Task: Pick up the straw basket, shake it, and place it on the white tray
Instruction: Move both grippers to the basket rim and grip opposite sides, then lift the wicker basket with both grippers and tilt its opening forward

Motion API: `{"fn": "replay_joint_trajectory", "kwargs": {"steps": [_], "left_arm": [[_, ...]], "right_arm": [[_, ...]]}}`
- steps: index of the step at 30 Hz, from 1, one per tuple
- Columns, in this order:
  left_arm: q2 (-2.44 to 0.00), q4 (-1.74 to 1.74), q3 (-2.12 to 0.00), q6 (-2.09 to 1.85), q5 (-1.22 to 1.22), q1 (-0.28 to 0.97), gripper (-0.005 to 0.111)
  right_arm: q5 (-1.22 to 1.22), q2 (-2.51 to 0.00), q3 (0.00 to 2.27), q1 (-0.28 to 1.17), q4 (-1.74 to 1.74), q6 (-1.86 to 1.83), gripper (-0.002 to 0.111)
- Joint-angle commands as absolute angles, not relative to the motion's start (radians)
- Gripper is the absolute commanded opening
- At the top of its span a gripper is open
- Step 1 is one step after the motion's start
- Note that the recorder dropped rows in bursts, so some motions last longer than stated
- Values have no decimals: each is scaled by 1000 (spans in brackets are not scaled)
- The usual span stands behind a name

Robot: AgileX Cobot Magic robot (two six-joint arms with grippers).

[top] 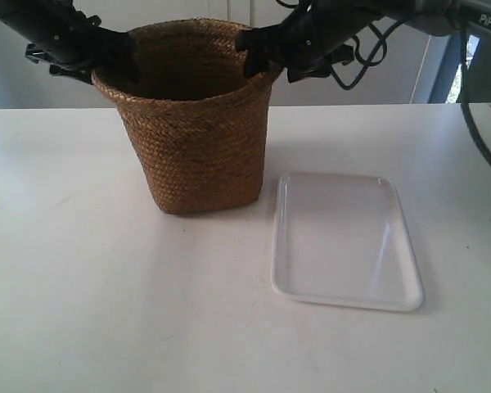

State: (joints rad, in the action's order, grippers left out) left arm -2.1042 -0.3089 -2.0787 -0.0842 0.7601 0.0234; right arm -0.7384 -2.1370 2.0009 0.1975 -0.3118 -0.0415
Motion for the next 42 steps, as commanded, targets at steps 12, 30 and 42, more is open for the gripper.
{"fn": "replay_joint_trajectory", "kwargs": {"steps": [12, 30, 42], "left_arm": [[-1987, -421, -2015, -287, 759, 56, 0], [-1372, -426, -1101, -397, 50, 268, 0], [-1185, -426, -700, -372, -462, 508, 0]], "right_arm": [[-695, -2041, 1965, 238, -344, -131, 0], [-52, -1411, 1042, 313, -267, -147, 0], [287, -1323, 736, 529, -267, -154, 0]]}}
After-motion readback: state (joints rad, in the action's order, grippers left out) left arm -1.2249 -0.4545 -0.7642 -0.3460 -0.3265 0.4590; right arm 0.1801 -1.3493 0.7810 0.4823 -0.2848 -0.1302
